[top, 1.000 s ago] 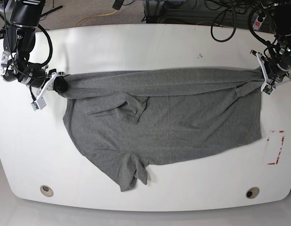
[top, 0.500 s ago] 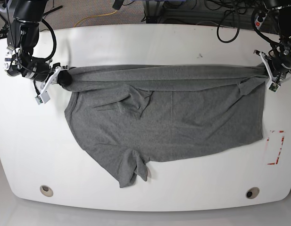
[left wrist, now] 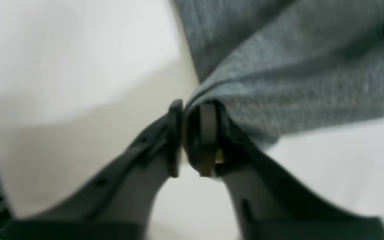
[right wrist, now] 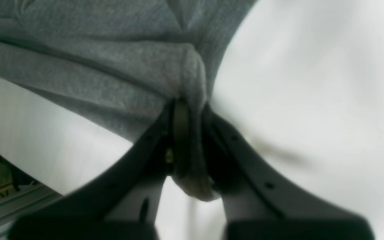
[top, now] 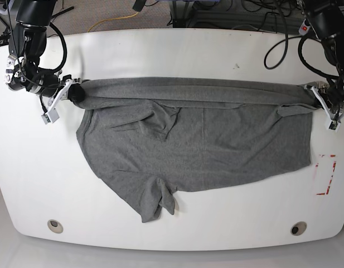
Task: Fold the T-shirt properly
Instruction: 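Lay the stretched shirt edge down on the table with both grippers, then release the left gripper and regrasp the shirt edge nearer the middle, then pull the shirt edge with the left gripper away from the right gripper, then release and regrasp the shirt edge with the right gripper, pulling it outward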
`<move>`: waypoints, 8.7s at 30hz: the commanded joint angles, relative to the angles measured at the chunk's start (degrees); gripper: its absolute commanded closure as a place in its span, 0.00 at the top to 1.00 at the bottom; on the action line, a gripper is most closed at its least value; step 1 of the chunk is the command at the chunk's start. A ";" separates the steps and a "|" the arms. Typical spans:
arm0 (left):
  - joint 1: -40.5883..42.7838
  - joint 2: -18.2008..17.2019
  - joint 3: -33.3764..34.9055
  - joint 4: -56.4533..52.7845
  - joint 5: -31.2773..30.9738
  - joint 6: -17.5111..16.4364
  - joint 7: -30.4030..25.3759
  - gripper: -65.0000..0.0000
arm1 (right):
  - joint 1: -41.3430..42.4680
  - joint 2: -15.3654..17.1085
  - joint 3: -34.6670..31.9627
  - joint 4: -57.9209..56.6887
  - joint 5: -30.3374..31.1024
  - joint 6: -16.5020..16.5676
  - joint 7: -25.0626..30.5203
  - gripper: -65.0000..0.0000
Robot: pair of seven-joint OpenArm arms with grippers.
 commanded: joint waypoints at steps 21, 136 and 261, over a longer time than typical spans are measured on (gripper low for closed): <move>-2.34 -8.13 7.64 -3.81 -31.44 0.36 11.90 0.69 | 1.14 -0.21 0.63 1.00 0.88 -0.30 1.10 0.03; -9.46 -1.10 11.33 3.75 1.00 0.36 9.61 0.04 | 1.84 -4.26 1.95 1.08 0.97 -0.39 1.10 0.03; 8.74 0.04 4.56 5.69 3.46 0.36 -3.31 0.58 | 19.16 -4.96 -17.21 -17.82 0.62 -0.65 13.40 0.00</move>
